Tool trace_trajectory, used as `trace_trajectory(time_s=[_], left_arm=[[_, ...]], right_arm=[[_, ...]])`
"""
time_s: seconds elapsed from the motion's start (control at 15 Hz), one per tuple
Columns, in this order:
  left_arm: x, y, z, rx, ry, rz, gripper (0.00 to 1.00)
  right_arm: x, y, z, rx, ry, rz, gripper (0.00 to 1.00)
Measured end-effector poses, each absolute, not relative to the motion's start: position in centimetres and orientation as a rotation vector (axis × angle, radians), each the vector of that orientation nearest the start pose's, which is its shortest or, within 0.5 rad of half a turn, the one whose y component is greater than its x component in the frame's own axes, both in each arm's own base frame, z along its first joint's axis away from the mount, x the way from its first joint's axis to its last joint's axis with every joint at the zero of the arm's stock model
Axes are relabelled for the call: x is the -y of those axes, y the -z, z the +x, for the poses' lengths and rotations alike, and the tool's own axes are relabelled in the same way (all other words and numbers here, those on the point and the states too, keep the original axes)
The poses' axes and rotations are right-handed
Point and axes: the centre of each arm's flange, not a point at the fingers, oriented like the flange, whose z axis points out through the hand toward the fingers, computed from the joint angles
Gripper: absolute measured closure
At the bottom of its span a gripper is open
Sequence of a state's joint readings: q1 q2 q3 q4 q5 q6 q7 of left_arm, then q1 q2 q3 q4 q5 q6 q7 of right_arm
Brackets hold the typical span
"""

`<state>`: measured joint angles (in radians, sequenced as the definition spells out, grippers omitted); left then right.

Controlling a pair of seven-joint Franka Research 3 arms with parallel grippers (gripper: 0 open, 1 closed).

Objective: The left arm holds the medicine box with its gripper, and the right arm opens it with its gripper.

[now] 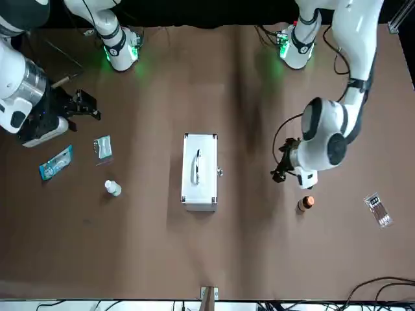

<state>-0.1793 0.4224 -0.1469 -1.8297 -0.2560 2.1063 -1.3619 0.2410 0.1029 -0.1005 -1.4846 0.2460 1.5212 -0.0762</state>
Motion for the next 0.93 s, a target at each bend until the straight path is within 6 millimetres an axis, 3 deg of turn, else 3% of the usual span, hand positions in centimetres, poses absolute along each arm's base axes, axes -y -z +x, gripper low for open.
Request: trace_trajectory(time_s=[0.33,0.4,0.73,0.93], left_arm=[[25.7,-29.1,58.1,2.122,-0.482,-2.355,0.00],[27.6,-28.8,57.9,2.185,-0.538,-2.310,0.00],[33.7,-26.5,60.2,2.358,-0.585,-2.130,0.00],[36.4,-24.0,60.7,2.376,-0.604,-2.084,0.00]], right_arm=[[-14.3,-59.0,57.3,0.366,-0.146,-2.831,0.01],[-16.4,-57.7,57.8,0.385,-0.145,-2.825,0.01],[-22.0,-54.1,59.1,0.284,-0.125,-2.813,0.01],[-26.9,-50.9,59.4,0.107,-0.160,-2.790,0.01]])
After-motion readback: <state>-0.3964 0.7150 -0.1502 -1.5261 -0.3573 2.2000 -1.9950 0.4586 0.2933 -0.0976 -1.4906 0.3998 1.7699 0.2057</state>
